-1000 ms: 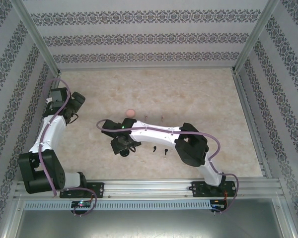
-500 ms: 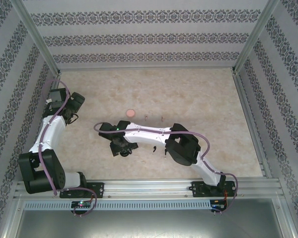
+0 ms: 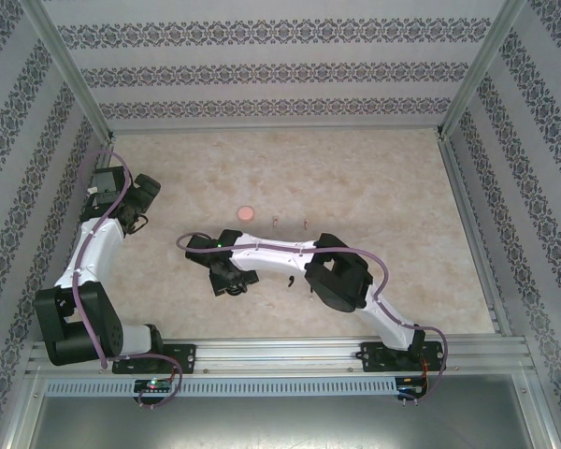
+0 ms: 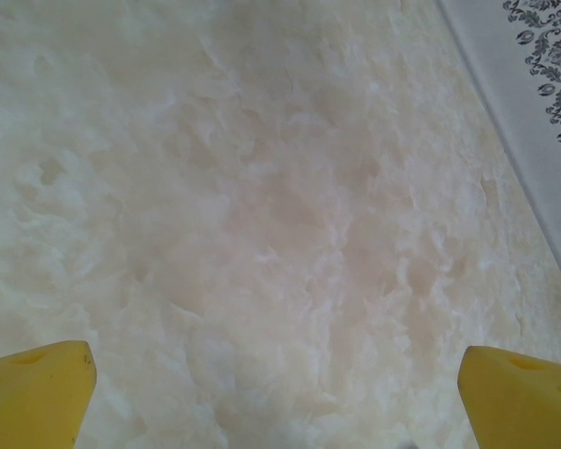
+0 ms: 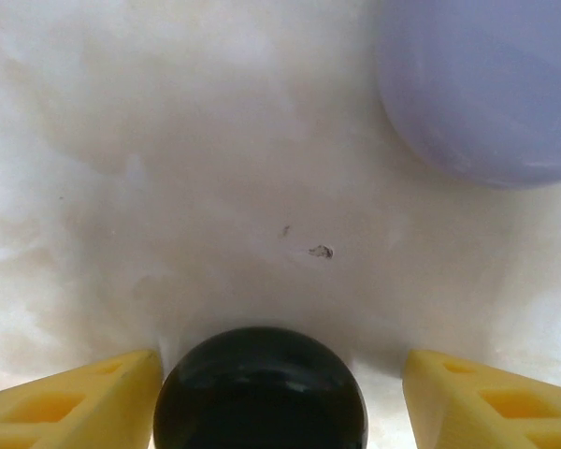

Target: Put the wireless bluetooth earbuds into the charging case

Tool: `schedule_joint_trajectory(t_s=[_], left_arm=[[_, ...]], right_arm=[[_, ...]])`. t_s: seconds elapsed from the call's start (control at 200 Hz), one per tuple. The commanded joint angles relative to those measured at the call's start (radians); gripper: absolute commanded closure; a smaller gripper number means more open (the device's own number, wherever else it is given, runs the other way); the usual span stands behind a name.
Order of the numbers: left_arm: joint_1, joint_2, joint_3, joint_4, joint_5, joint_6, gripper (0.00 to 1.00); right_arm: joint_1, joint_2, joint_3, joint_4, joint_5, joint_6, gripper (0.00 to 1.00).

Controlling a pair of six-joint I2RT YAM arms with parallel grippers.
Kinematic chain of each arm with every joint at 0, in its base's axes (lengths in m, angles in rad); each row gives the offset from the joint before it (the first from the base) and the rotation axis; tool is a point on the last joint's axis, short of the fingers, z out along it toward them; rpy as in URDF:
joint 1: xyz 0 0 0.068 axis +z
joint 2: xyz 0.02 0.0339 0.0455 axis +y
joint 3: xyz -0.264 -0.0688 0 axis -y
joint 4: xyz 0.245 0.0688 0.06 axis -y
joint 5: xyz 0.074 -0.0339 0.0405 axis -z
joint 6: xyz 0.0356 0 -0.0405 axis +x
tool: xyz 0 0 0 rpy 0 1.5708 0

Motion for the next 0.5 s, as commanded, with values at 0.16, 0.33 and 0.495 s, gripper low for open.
schedule_joint_trajectory(t_s=[0.16, 0.33, 0.495], left_arm=[[0.01, 0.005, -0.012, 0.002, 0.023, -0.027, 0.01], [0.011, 0.0, -0.017, 0.001, 0.025, -0.03, 0.01], [0.011, -0.003, -0.028, 0.012, 0.045, -0.045, 0.01]], right_arm=[[0.021, 0.043, 0.037, -0.035, 0.002, 0.034, 0.35], [0.03, 0.045, 0.038, -0.038, 0.003, 0.039, 0.4], [0.038, 0.03, 0.032, -0.043, 0.005, 0.044, 0.47]])
